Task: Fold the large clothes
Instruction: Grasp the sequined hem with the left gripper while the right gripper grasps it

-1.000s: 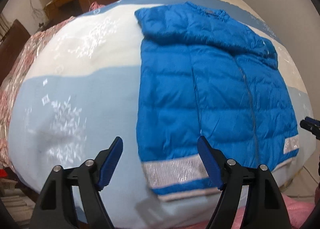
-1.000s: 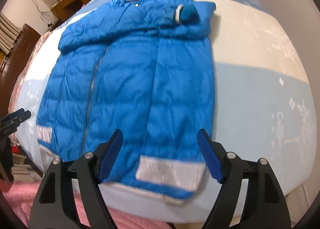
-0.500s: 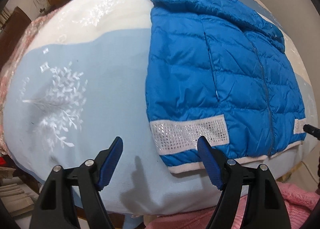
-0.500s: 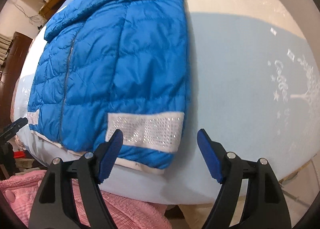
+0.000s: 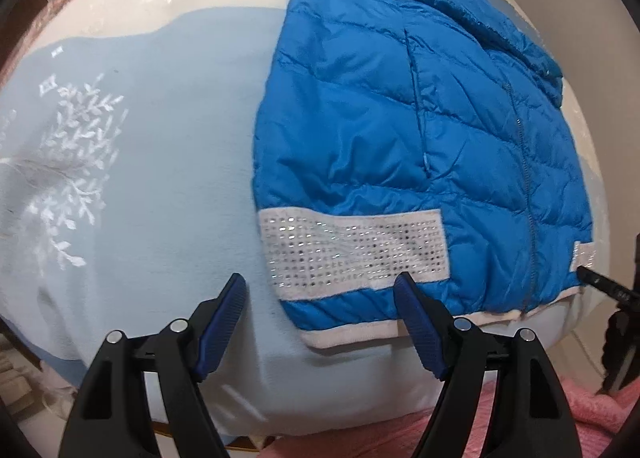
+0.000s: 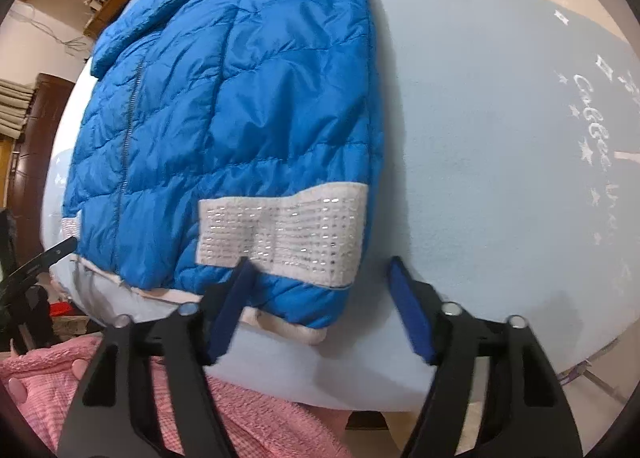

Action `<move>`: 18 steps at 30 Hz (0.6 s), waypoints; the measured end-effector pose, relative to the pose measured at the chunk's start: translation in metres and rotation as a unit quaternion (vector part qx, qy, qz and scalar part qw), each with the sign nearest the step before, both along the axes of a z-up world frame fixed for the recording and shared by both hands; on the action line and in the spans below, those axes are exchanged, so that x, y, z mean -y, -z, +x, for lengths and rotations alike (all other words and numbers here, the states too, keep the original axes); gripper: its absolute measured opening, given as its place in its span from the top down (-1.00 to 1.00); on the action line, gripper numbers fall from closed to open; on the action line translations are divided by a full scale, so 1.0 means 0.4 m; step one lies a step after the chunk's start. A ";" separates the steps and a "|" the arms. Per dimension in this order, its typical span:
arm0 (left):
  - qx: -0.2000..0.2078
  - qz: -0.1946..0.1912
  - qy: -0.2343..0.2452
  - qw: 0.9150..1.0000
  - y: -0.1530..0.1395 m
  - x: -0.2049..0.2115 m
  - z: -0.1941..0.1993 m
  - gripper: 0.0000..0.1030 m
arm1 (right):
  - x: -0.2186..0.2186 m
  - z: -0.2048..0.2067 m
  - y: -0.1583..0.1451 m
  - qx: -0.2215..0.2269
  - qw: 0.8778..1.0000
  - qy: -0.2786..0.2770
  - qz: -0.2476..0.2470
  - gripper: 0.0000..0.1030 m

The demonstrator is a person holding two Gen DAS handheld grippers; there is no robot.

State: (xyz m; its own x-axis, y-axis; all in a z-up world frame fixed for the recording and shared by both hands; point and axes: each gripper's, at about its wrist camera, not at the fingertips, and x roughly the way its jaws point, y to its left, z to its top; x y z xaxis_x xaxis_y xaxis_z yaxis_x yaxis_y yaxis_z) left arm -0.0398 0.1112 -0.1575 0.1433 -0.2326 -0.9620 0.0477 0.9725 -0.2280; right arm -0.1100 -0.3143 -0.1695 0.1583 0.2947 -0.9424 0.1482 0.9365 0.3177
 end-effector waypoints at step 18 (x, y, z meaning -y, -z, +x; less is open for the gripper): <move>0.011 0.014 0.038 0.999 -0.039 0.048 -0.012 0.71 | -0.001 -0.005 -0.050 0.032 0.998 -0.041 0.032 0.75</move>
State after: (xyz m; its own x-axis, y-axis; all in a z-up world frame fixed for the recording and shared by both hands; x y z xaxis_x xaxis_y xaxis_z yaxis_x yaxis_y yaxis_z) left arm -0.0446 0.0919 -0.1418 0.1472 -0.2158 -0.9653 0.1261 0.9721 -0.1981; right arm -0.1122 -0.3140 -0.1494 0.1898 0.3693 -0.9097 0.0493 0.9218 0.3845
